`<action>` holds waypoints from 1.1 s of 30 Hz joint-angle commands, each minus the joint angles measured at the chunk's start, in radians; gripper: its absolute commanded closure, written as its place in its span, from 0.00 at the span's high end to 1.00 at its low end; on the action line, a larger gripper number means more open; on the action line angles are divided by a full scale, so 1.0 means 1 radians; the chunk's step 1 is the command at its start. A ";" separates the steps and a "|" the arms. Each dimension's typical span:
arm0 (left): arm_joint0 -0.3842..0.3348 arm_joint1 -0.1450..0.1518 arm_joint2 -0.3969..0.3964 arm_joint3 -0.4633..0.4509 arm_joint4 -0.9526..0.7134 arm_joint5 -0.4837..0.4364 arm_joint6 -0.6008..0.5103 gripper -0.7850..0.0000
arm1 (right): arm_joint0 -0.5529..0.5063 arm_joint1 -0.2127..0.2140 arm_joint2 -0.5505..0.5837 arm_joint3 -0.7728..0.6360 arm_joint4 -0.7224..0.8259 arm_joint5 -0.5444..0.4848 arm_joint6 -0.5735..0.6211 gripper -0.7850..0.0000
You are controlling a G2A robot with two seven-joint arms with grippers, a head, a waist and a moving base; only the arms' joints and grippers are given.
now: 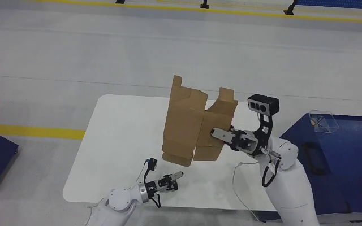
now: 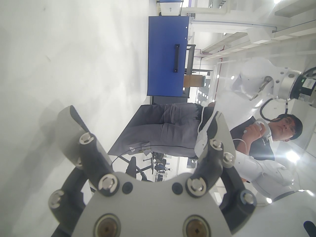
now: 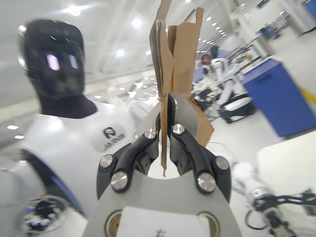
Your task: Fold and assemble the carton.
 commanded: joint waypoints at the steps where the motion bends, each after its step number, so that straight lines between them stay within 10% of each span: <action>1: 0.000 0.000 0.000 0.000 0.000 0.000 0.000 1.00 | -0.035 0.021 -0.019 -0.013 -0.268 -0.180 -0.180 0.00; 3: 0.000 0.000 0.000 0.000 0.000 0.000 0.000 1.00 | -0.050 0.045 -0.027 -0.025 -0.467 -0.274 -0.274 0.00; 16: 0.000 0.000 0.000 0.000 0.000 0.000 0.000 1.00 | -0.058 0.053 -0.018 -0.044 -0.490 -0.272 -0.273 0.00; 23: 0.000 0.000 0.000 0.000 0.000 0.000 0.000 1.00 | -0.074 0.057 0.220 -0.312 -0.962 -0.274 -0.468 0.00; 33: 0.000 0.000 0.000 0.000 0.000 0.000 0.000 1.00 | -0.166 0.080 0.433 -0.615 -1.955 -0.274 -1.115 0.00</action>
